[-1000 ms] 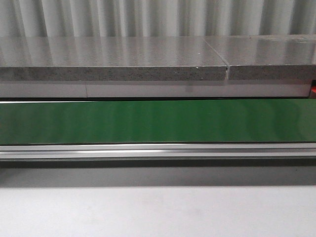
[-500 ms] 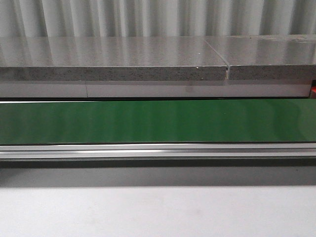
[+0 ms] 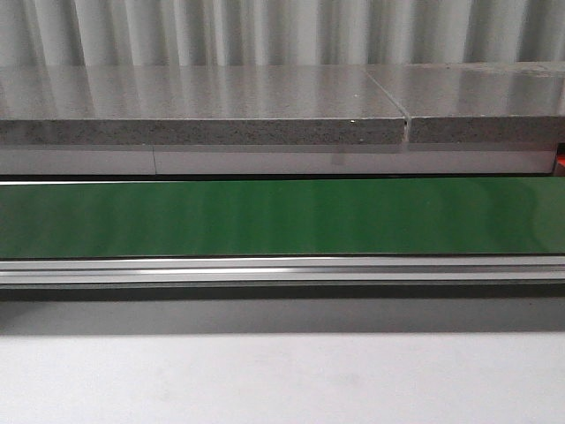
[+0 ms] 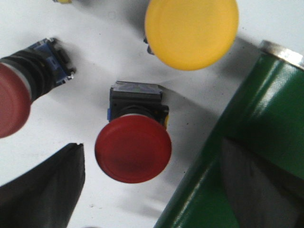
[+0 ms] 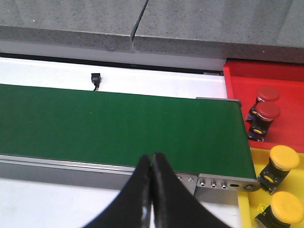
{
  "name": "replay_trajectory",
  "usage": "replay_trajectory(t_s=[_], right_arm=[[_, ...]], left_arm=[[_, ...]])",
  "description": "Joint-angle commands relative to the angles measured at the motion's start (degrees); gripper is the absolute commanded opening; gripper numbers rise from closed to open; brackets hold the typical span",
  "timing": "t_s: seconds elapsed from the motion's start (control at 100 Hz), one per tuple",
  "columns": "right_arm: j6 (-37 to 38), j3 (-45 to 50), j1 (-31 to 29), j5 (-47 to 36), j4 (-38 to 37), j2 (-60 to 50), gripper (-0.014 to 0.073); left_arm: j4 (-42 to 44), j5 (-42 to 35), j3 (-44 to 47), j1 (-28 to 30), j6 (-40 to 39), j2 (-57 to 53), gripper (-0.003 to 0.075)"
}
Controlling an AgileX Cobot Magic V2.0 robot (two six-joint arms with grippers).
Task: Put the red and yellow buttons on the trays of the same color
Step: 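Lower the left gripper onto a red-capped button on the table and close, then set the red button on the green belt and open the left gripper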
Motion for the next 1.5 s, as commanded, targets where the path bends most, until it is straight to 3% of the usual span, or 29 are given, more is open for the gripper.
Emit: replay_trajectory(t_s=[0.0, 0.14, 0.88, 1.49], right_arm=[[-0.5, -1.4, 0.1, -3.7, 0.0, 0.3, -0.0066], [-0.5, -1.4, 0.1, -3.7, 0.0, 0.3, -0.0066], [-0.5, -1.4, 0.1, -3.7, 0.0, 0.3, -0.0066], [-0.5, -1.4, 0.1, -3.7, 0.0, 0.3, -0.0066]], left_arm=[[1.0, -2.1, -1.2, 0.1, -0.1, -1.8, 0.0564], [1.5, -2.5, -1.2, 0.1, -0.1, -1.8, 0.0530], [6.7, -3.9, -1.2, 0.1, -0.1, -2.5, 0.0128], [2.4, -5.6, 0.0, -2.8, 4.6, -20.0, 0.0115]])
